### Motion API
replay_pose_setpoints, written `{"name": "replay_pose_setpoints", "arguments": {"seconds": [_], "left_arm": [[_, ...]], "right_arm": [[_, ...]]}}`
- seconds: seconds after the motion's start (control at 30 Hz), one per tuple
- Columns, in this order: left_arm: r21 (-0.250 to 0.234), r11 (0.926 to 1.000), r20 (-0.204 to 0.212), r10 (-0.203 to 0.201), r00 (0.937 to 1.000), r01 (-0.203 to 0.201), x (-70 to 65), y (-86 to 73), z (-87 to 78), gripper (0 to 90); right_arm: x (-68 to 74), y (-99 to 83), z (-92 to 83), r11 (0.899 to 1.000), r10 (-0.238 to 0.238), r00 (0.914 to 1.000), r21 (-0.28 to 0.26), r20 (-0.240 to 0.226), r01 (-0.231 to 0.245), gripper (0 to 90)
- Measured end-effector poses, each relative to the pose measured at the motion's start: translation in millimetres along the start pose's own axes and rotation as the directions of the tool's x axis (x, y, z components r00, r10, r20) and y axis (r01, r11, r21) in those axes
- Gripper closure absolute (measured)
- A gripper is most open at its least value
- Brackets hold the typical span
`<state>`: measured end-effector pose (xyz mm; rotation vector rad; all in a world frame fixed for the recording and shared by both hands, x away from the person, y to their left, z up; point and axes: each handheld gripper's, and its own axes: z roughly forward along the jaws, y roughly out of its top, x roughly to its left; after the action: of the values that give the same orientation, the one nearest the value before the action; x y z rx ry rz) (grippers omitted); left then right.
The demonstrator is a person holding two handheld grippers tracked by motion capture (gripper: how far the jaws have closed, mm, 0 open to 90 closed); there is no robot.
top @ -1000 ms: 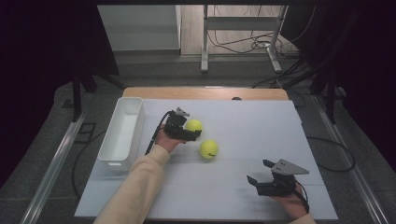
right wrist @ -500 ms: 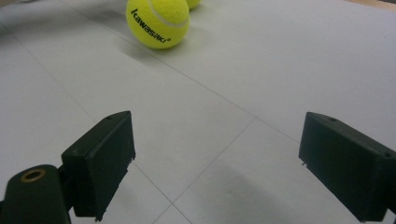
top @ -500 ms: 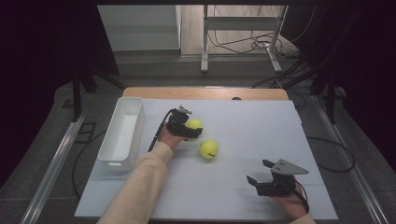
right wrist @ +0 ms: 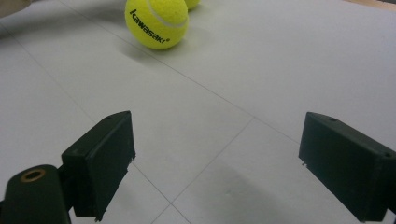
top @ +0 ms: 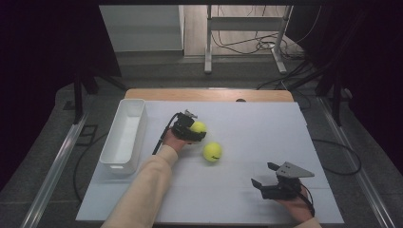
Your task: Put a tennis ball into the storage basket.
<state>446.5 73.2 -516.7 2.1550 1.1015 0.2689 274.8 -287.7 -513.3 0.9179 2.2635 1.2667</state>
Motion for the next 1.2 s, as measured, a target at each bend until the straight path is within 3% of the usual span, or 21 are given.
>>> {"name": "replay_pose_setpoints", "arguments": {"seconds": [0.3, 0.6, 0.9, 1.2], "left_arm": [[-0.012, 0.9997, 0.027, -0.020, 0.9994, 0.020, 2.8, -0.5, -6.4, 26.9], [-0.038, 0.9992, 0.050, -0.010, 0.9987, 0.012, 1.9, -2.2, -21.6, 26.8], [-0.096, 0.9953, 0.062, -0.004, 0.9981, 0.010, -1.4, -6.2, -41.2, 26.8], [-0.118, 0.9930, 0.064, 0.015, 0.9978, -0.007, -7.0, -9.1, -50.0, 26.8]], "right_arm": [[-0.1, 0.0, -0.5, 1.000, 0.001, 1.0000, -0.002, 0.003, -0.001, 10.8], [-0.2, -0.3, -1.1, 1.000, 0.000, 1.0000, -0.006, 0.005, 0.000, 10.8], [-0.1, -0.2, -1.4, 1.000, -0.001, 1.0000, -0.009, 0.009, 0.001, 10.8], [0.2, -0.2, -1.4, 1.000, -0.001, 0.9999, -0.007, 0.013, 0.001, 10.9]]}}
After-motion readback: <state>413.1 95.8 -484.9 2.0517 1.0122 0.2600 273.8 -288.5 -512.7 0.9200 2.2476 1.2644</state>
